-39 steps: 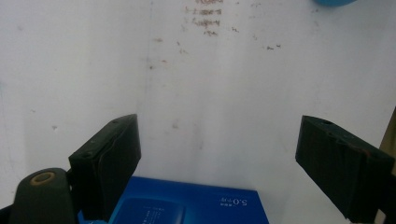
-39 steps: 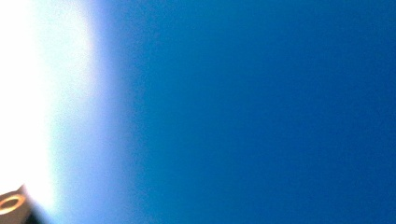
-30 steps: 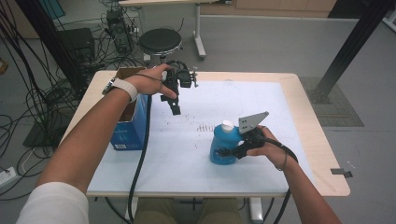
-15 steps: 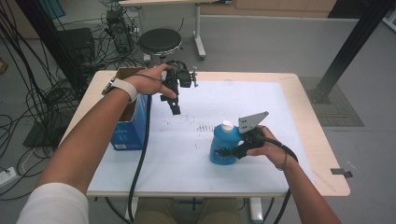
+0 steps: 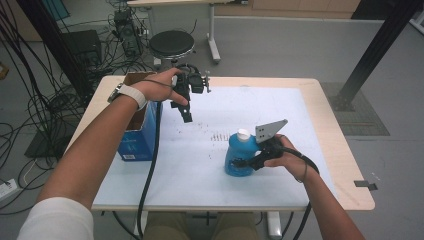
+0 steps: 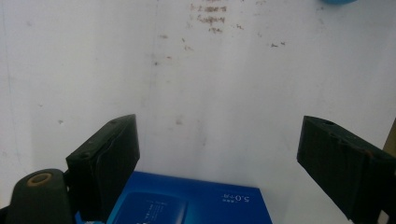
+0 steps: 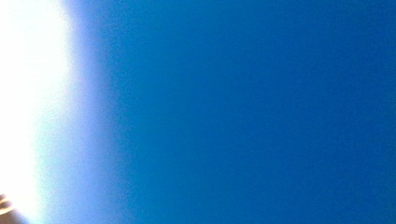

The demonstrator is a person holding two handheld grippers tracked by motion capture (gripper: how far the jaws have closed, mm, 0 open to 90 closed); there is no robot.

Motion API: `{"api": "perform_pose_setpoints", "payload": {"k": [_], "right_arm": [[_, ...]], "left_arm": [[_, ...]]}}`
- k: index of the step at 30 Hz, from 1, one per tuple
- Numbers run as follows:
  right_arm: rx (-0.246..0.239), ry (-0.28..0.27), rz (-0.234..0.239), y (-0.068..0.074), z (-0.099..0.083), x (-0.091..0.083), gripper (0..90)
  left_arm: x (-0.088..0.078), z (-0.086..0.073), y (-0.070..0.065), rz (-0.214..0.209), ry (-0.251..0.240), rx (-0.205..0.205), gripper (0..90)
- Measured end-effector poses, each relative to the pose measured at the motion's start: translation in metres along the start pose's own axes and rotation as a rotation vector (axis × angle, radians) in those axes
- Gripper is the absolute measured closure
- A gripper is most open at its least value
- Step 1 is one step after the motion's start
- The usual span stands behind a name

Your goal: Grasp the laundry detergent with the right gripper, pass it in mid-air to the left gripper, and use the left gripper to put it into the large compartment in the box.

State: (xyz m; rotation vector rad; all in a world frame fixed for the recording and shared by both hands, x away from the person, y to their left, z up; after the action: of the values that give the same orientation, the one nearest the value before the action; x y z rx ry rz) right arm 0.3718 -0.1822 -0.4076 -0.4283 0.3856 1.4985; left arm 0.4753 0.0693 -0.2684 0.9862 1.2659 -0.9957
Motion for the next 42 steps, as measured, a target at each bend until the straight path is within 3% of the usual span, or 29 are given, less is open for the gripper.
{"api": "perform_pose_setpoints", "payload": {"k": [42], "right_arm": [[0.021, -0.007, 0.015, -0.0024, -0.0011, 0.0006, 41.4]], "left_arm": [[-0.0019, -0.0015, -0.0011, 0.009, -0.01, -0.007, 13.5]]}}
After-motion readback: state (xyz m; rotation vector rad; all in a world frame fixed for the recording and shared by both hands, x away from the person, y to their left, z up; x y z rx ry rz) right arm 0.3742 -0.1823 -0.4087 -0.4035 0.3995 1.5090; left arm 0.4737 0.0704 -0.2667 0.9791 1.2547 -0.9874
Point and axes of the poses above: each handheld gripper's, and its own axes: x roughly forward along the jaws, z roughly out of its top, y roughly to its left, the point moved 1 cm from there along x, roughly forward along the jaws, and after that the axes turned 8 degrees about -x, right-handed, at the moved point
